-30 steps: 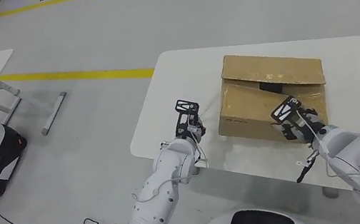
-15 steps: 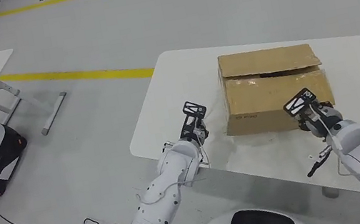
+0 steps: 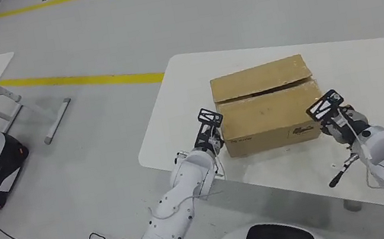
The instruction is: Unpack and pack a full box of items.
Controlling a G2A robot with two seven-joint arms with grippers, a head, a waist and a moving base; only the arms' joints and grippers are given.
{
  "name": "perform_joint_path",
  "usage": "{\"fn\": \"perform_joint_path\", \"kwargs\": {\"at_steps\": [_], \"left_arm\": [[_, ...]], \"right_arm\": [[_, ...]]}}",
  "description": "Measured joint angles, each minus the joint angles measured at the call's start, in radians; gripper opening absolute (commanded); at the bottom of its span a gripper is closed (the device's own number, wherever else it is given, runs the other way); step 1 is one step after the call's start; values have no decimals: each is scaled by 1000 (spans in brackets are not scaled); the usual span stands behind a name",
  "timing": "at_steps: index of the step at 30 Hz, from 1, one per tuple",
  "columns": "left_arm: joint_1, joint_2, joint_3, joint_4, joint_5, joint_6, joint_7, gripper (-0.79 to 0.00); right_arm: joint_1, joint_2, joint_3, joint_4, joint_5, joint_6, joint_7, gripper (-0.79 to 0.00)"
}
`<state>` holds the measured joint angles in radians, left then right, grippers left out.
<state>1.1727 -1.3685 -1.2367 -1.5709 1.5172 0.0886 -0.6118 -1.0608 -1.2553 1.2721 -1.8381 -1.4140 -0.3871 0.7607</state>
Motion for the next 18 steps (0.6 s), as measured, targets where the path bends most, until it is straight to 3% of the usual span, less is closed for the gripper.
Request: {"fn": "perform_joint_path", "kwargs": {"at_steps": [6,9,10,12,13,14,18], "left_arm": [[-1,-2,-4,-8,-51,-41,27,-785],[5,-2,3,-20,-79,-91,43,-785],[7,-2,6,-24,-90,-110,48,-785],[12,0,12,-30,-103,-157,58,-785],[15,1,14,-31,-106,-176,62,-785],[17,1,16,-33,-108,-193,66,-785],[27,6,28,-45,-106,-269,91,-785]], "right_arm": [[-17,2,5,-12,63,-20,-14,0],[-21,-1,14,-2,110,29,-38,-12],[-20,-2,18,-1,129,51,-48,-95],[-11,-7,25,3,180,108,-75,-409],[-7,-10,25,5,202,131,-83,-643],[0,-12,24,8,217,153,-87,-785],[36,-24,-18,40,253,240,-111,-785]]}}
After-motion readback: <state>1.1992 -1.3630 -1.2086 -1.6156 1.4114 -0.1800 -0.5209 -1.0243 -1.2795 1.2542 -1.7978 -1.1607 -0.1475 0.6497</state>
